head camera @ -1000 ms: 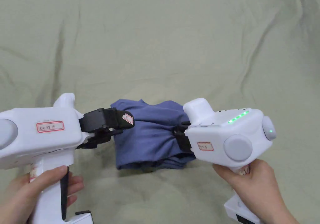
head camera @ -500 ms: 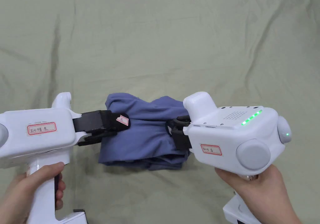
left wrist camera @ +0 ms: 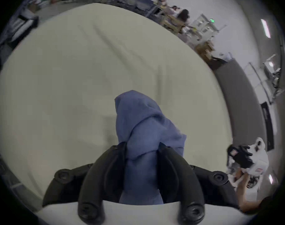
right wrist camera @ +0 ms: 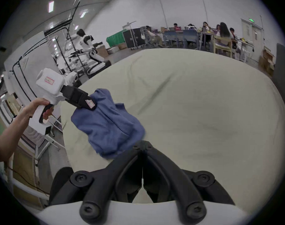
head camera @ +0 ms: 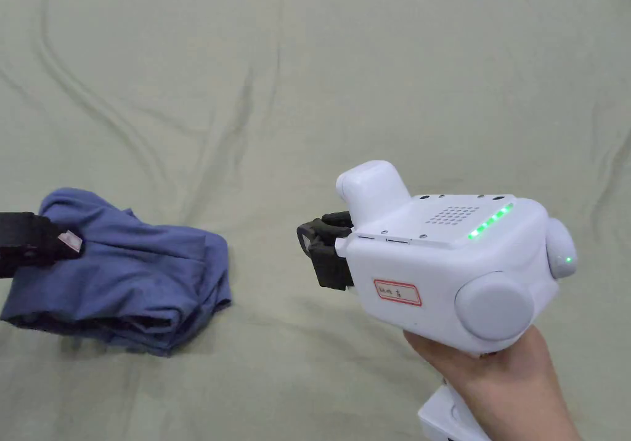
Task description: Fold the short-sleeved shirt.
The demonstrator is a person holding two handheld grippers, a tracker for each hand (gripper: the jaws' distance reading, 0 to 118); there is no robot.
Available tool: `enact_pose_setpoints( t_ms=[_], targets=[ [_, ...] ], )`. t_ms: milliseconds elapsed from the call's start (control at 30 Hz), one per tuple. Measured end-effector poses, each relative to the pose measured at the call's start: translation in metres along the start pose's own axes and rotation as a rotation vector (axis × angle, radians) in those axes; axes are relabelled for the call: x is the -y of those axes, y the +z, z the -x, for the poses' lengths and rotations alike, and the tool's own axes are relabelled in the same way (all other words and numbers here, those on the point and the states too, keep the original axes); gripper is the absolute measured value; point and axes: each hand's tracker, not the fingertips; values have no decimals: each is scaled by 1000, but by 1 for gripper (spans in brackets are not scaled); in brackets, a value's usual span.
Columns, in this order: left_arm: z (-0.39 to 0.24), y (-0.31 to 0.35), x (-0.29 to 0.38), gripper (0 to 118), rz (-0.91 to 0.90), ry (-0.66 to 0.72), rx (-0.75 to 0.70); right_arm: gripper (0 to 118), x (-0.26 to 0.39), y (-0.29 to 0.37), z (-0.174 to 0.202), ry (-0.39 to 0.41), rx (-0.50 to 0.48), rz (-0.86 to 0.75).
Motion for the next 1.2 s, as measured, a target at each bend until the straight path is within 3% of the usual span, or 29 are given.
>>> enact_pose_setpoints(
  t_ms=[100,200,233,300,333,500,533,567,600,633,700,900,1067,1200],
  targets=[
    [37,6,-9,35,8,35,-79,3,-9,-16,18,24,-26,9],
    [66,-1,-8,35,50,136,-24,3,-13,-32,30,43,-47,27],
    [73,-5,-5,39,57,192,2,3,-13,-35,34,51,-54,33],
    [77,-5,5,86,15,199,-67,3,-12,-36,37,61,-63,38],
    [78,-4,10,94,2,168,-121,3,-12,-35,37,62,-66,41],
    [98,28,17,94,-141,184,-236,3,-9,-17,26,66,-51,38],
    [92,42,20,91,-199,149,-266,3,-8,-9,21,60,-38,27],
    [77,55,27,65,-245,109,-292,3,-7,-1,16,54,-28,17],
    [55,71,37,26,-313,39,-322,3,-7,9,10,48,-17,3],
    [34,84,42,0,-382,-33,-345,3,-7,20,4,41,3,-19],
    [-9,107,53,0,-506,-125,-393,3,-7,45,-10,31,59,-57],
    [-166,141,70,0,-779,-211,-214,3,-12,155,-55,2,247,-220],
    [-286,152,72,0,-929,-407,-208,3,-23,254,-87,15,420,-366],
    [-383,175,82,0,-1024,-440,-126,3,-44,320,-112,20,554,-479]
  ],
)
